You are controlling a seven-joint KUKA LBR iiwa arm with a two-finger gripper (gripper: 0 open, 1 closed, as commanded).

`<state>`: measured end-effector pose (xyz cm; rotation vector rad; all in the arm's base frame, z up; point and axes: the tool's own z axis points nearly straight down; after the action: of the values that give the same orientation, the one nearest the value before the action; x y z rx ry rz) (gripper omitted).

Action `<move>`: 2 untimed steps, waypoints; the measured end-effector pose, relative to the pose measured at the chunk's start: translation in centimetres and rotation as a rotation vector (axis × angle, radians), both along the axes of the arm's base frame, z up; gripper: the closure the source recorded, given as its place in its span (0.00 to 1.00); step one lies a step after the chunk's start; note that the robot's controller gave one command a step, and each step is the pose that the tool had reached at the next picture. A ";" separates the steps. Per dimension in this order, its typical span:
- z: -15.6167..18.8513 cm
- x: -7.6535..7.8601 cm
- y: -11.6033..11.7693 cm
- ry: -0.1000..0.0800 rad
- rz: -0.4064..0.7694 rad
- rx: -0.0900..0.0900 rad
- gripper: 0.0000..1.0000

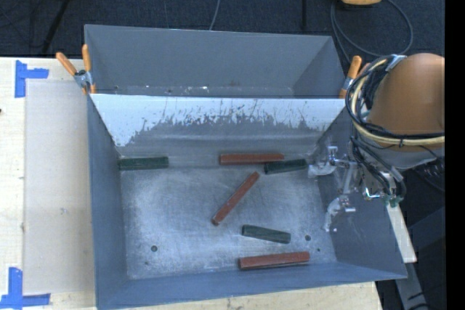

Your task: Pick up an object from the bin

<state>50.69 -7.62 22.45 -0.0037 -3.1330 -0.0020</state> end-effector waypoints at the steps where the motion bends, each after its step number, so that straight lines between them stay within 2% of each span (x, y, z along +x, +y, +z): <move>1: 0.4 0.2 0.0 -0.007 0.002 -0.001 0.00; 2: -4.1 0.4 0.4 -0.016 0.013 -0.002 0.00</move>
Offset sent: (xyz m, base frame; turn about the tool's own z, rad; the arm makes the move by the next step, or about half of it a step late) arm 0.0053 0.0148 -0.1545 -0.0498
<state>51.12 -7.26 18.33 0.0165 -3.1487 0.0014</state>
